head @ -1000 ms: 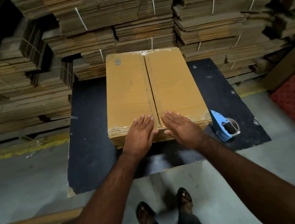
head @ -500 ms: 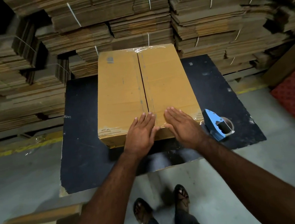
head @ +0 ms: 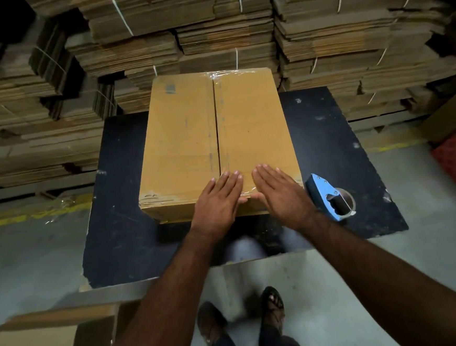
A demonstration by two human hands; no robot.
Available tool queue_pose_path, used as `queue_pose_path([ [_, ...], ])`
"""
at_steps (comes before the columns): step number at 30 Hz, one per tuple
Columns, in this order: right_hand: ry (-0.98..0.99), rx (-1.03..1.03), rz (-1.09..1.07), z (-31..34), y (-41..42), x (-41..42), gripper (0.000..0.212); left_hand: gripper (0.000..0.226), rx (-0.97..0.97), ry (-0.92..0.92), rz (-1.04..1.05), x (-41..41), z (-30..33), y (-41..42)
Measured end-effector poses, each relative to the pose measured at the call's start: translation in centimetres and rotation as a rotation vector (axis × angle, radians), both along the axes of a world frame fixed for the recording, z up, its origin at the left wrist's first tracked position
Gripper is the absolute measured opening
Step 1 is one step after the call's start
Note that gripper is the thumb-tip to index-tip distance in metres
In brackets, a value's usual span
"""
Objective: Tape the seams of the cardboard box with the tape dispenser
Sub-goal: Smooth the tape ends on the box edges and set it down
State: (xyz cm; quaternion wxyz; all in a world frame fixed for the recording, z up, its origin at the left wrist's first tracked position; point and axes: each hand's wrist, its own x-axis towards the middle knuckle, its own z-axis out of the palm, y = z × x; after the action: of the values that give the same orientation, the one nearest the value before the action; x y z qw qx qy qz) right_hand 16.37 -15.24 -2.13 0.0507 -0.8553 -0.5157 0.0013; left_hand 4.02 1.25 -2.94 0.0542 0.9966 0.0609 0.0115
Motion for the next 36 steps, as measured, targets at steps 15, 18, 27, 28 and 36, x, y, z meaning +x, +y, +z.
queue_pose_path([
  [15,-0.066,-0.029,0.007,-0.7,-4.0,2.5,0.066,0.056,-0.014,-0.049,-0.005,1.8,-0.8,-2.7],
  [18,-0.051,-0.045,0.027,-0.8,-4.9,2.3,0.066,0.082,-0.032,-0.010,-0.063,1.1,-0.9,-2.0],
  [27,-0.050,-0.009,-0.076,-1.5,-5.8,3.3,0.066,0.053,-0.107,-0.113,0.000,3.5,-1.1,-5.4],
  [28,-0.067,-0.029,-0.053,-1.7,-6.2,3.5,0.067,0.055,-0.092,-0.105,-0.019,3.5,-1.4,-5.1],
  [36,0.263,0.262,-0.289,-0.7,-9.2,2.3,0.082,0.059,-0.202,-0.080,-0.171,4.6,0.6,-6.5],
])
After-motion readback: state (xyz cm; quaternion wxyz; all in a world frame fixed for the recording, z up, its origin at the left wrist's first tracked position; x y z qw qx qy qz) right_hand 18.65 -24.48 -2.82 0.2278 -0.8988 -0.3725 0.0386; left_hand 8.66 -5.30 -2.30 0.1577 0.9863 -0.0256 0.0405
